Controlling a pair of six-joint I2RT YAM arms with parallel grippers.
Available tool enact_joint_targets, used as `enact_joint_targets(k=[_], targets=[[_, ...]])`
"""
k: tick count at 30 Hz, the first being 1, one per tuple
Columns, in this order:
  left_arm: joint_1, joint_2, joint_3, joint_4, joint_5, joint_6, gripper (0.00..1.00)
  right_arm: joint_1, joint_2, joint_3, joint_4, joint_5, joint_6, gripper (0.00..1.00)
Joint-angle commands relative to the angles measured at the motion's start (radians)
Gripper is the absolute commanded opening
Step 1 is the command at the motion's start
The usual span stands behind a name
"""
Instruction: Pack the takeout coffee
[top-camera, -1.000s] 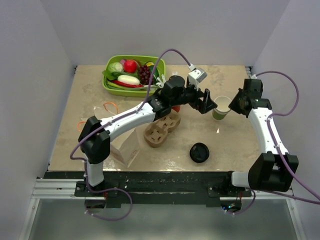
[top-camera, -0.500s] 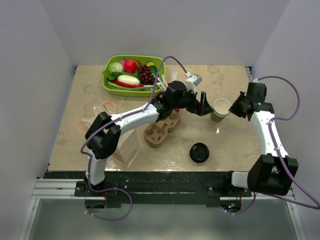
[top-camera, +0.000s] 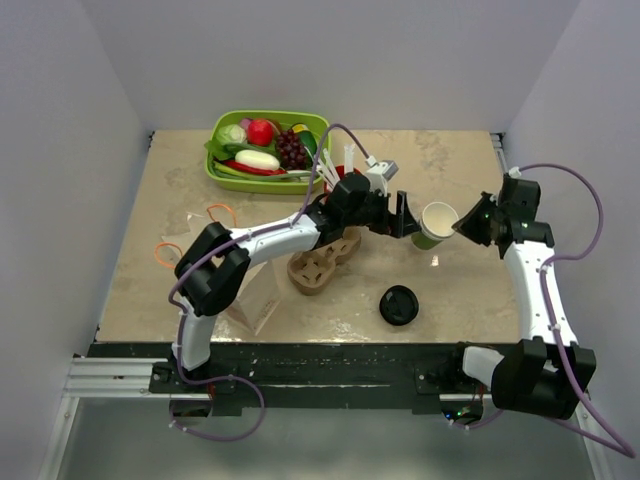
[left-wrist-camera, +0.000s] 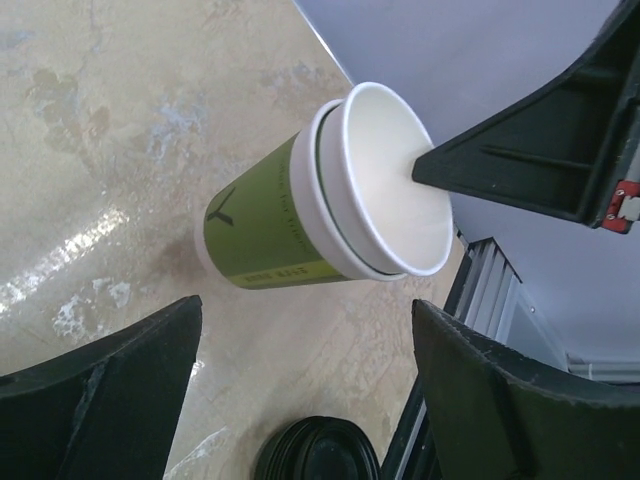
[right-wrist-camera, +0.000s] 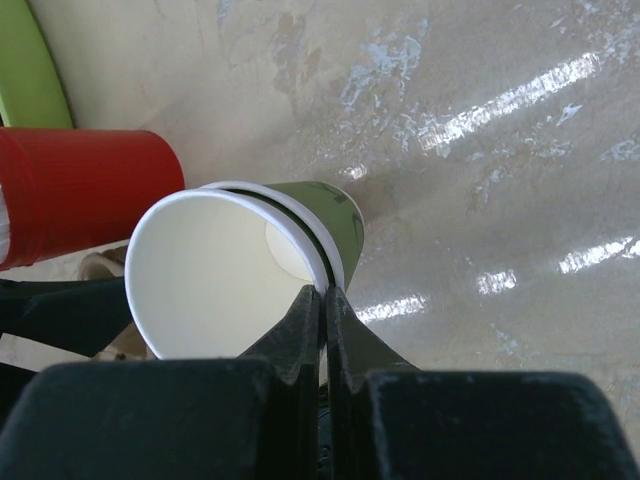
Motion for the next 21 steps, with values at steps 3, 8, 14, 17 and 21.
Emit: enact_joint_targets(k=[3,8,14,17,21], targets=[[-0.001,-0.038,-0.066,0.084,-0.013,-0.03,0.84,-0.013,-0.03,-0.027,-0.007,-0.003,0.033,0.0],[-0.005,-0.023,-0.069,0.107,0.004,-0.059,0.81,-0.013,-0.033,-0.046,0.004,-0.054,0.031,0.0],[-0.011,-0.009,-0.081,0.152,0.01,-0.088,0.79,-0.013,-0.028,-0.057,-0.004,-0.057,0.01,0.0],[-0.014,0.009,-0.071,0.151,0.007,-0.087,0.78,-0.013,-0.037,-0.059,-0.002,-0.061,0.011,0.0],[-0.016,0.023,-0.074,0.153,0.008,-0.088,0.77,-0.013,-0.042,-0.057,-0.004,-0.054,0.013,0.0]])
